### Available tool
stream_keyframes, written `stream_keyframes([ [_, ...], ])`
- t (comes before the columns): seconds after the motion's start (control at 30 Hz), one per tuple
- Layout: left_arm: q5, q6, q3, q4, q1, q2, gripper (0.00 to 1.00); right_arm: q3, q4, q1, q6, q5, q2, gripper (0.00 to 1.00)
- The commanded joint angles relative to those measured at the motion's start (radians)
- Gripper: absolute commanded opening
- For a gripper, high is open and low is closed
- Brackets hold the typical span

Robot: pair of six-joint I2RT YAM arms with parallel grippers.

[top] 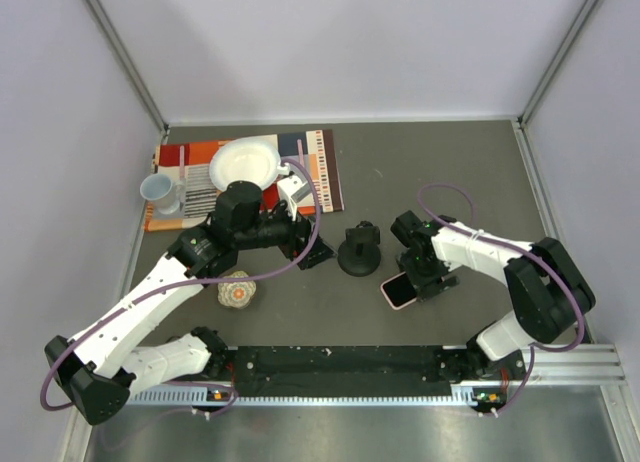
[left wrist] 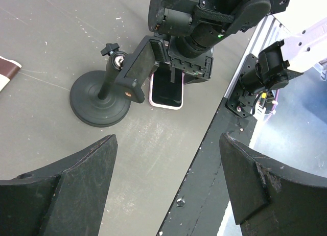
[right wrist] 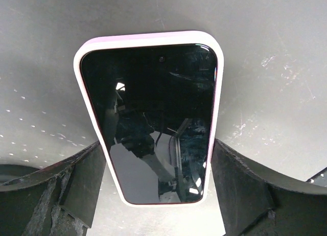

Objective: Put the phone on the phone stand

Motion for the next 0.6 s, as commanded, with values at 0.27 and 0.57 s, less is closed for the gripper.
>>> stream_keyframes([
  [0.27, -0.046, 0.019, 0.001, 0.035, -0.001, -0.002, 0.86, -0.051, 0.045, -0.008, -0.028, 0.016, 0.051, 0.11],
  [0.57, -0.061, 0.022, 0.001, 0.035, 0.008, 0.009, 0.86, -0.076, 0.06, -0.007, -0.087, 0.094, -0.064, 0.0],
])
